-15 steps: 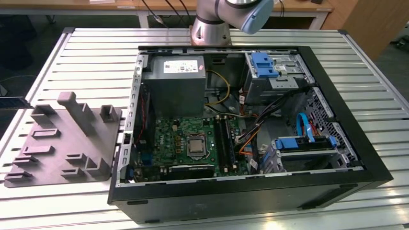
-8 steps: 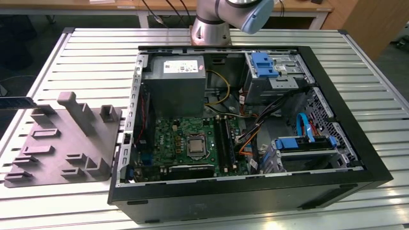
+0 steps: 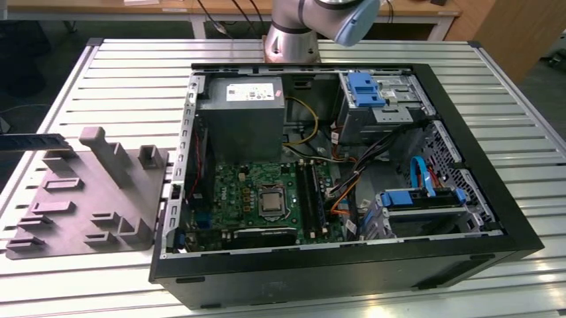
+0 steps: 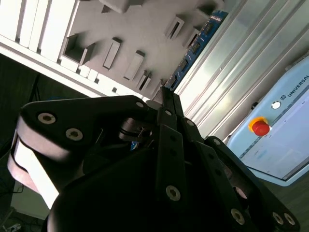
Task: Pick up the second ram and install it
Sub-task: 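Pick up the second ram and move it above second insertion slot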
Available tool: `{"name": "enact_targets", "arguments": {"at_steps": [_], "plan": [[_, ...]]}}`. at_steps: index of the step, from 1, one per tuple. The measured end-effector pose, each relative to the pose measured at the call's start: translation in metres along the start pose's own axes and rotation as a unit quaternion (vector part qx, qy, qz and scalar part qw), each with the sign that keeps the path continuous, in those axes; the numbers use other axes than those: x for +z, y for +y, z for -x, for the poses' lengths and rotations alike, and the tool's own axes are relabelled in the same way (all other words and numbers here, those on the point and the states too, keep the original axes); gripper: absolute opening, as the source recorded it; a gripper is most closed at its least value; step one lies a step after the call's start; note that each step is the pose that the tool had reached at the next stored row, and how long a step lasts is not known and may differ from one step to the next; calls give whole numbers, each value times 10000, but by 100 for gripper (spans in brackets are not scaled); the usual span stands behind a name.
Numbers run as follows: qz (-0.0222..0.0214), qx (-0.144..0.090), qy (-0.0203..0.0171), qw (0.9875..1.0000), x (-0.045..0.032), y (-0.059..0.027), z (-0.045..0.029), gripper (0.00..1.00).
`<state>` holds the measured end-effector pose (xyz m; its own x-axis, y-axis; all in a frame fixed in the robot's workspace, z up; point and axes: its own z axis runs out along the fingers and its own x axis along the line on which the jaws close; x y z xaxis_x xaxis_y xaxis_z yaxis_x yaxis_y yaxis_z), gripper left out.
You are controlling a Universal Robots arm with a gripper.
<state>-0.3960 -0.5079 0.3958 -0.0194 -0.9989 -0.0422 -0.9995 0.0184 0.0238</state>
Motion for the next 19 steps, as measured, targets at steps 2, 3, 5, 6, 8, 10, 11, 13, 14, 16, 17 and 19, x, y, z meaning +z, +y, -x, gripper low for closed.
{"name": "enact_targets", "arguments": {"at_steps": [2, 3, 5, 6, 8, 10, 11, 13, 14, 16, 17, 19], "plan": [[0, 0, -1, 10000, -1, -61, 1, 11], [0, 0, 0, 10000, -2, -90, 2, 11], [0, 0, 0, 10000, -3, -147, 3, 11], [0, 0, 0, 10000, -4, -177, 3, 11], [0, 0, 0, 10000, -5, -240, 5, 11], [-1, 0, -1, 10000, -6, -300, 6, 11], [0, 0, 0, 10000, -7, -330, 6, 11], [0, 0, 0, 10000, -9, -390, 8, 11], [0, 0, 0, 10000, -10, -422, 9, 11], [0, 0, 0, 10000, -11, -486, 11, 11], [0, 0, 0, 10000, -11, -516, 13, 11], [-1, 0, -1, 10000, -12, -572, 17, 11]]}}
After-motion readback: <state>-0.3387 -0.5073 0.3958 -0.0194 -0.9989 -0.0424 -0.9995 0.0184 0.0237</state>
